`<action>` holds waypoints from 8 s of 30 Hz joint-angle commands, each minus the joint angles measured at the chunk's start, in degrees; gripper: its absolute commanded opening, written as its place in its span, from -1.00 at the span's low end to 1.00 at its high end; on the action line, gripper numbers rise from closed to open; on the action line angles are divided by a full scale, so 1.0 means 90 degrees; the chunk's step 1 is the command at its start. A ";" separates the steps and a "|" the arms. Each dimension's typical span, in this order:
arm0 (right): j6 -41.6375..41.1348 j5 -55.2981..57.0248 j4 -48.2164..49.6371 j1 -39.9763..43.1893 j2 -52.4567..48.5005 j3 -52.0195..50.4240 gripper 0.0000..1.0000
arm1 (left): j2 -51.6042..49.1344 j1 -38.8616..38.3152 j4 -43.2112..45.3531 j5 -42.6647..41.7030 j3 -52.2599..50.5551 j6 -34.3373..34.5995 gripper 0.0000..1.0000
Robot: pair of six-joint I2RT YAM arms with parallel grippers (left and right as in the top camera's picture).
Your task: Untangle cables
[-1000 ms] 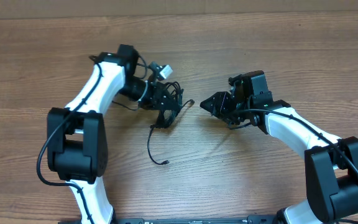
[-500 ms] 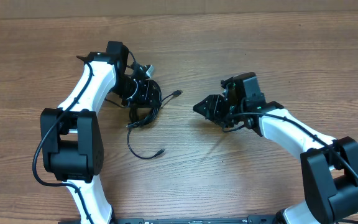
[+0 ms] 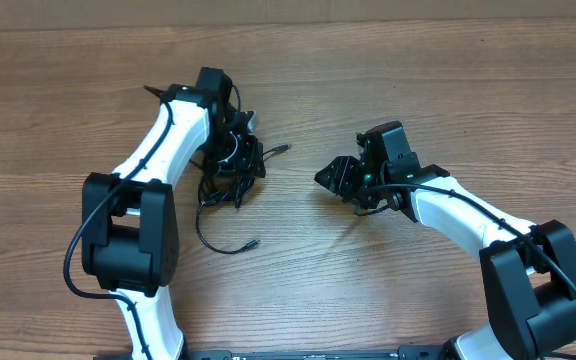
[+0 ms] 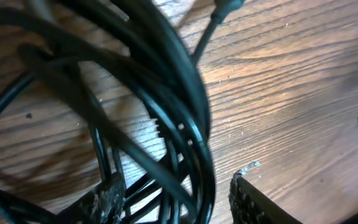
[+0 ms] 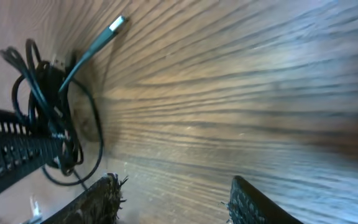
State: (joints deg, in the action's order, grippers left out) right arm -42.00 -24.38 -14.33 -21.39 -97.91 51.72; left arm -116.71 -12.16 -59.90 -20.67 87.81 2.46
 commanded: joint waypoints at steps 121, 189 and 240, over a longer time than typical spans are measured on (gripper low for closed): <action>-0.0357 0.1855 -0.0117 0.0027 -0.0024 -0.0034 1.00 | -0.0019 -0.1892 -0.1450 0.0469 0.1103 -0.1807 0.53; -0.0357 0.1843 -0.0151 0.0027 -0.0024 -0.0034 1.00 | -0.0019 -0.1600 0.0301 0.1464 0.0301 0.0697 -0.92; -0.0498 0.1120 0.0311 -0.0546 -0.0389 -0.0034 0.40 | -0.0019 -0.1338 0.0503 -0.0306 0.0080 0.0010 -0.92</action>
State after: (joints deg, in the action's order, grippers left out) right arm -46.50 -13.41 -12.49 -26.02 -99.98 51.51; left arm -117.19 -25.32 -54.81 -18.17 86.02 4.01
